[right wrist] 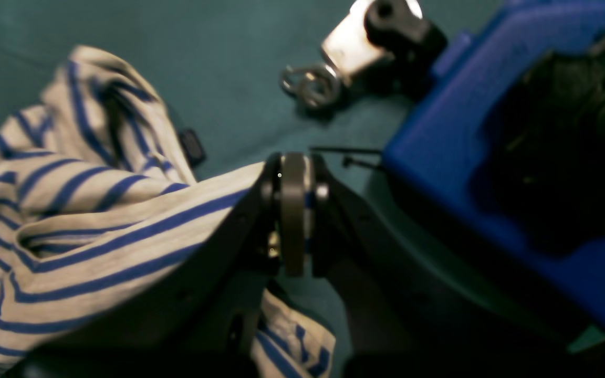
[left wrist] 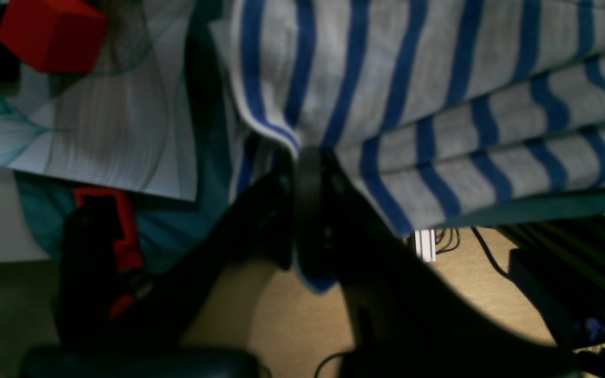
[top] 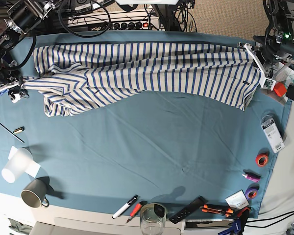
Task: Fold the T-shirt properly
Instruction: 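Lay the hem down over the collar fold with both grippers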
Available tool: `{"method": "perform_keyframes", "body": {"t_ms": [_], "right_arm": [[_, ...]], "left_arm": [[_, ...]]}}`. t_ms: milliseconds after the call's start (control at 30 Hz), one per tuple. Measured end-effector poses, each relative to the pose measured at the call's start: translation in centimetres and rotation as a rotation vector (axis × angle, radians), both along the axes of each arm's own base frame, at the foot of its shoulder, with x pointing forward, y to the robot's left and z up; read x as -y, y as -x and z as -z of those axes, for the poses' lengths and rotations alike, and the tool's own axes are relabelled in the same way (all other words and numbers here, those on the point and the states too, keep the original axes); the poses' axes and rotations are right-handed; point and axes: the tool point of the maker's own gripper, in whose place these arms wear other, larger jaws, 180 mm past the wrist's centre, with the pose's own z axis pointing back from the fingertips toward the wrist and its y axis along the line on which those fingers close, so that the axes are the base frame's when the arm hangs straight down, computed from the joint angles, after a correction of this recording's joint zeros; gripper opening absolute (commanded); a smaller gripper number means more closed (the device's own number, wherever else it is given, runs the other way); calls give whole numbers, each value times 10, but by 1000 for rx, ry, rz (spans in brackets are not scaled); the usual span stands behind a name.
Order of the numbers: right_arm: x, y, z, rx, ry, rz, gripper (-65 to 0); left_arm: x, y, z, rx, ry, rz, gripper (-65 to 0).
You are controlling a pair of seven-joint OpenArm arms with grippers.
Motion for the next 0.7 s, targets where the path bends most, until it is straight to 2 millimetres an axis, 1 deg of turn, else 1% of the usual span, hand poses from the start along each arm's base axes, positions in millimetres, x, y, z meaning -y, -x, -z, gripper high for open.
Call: {"method": "perform_keyframes", "body": {"t_ms": [100, 200, 267, 467, 567, 633, 700], "right_arm": [[-2, 6, 4, -28, -11, -5, -650], [-13, 3, 2, 16, -37, -71, -650], [-16, 4, 3, 23, -47, -91, -650], [-17, 22, 15, -26, -52, -91, -650], [-20, 31, 22, -60, -53, -107, -650], [-30, 34, 29, -84, -67, -141, -650], [-44, 33, 37, -109, -86, -190, -650]], "left_arm": [[-5, 2, 1, -6, -26, -4, -650], [-8, 10, 5, -29, -39, -23, -650], [-8, 17, 8, -47, -39, -23, -650], [-8, 21, 10, -58, -38, -23, -650], [-8, 25, 11, -74, -40, -24, -650], [-8, 25, 11, -72, -40, -23, -650], [-8, 26, 11, -76, -40, -23, -650]]}}
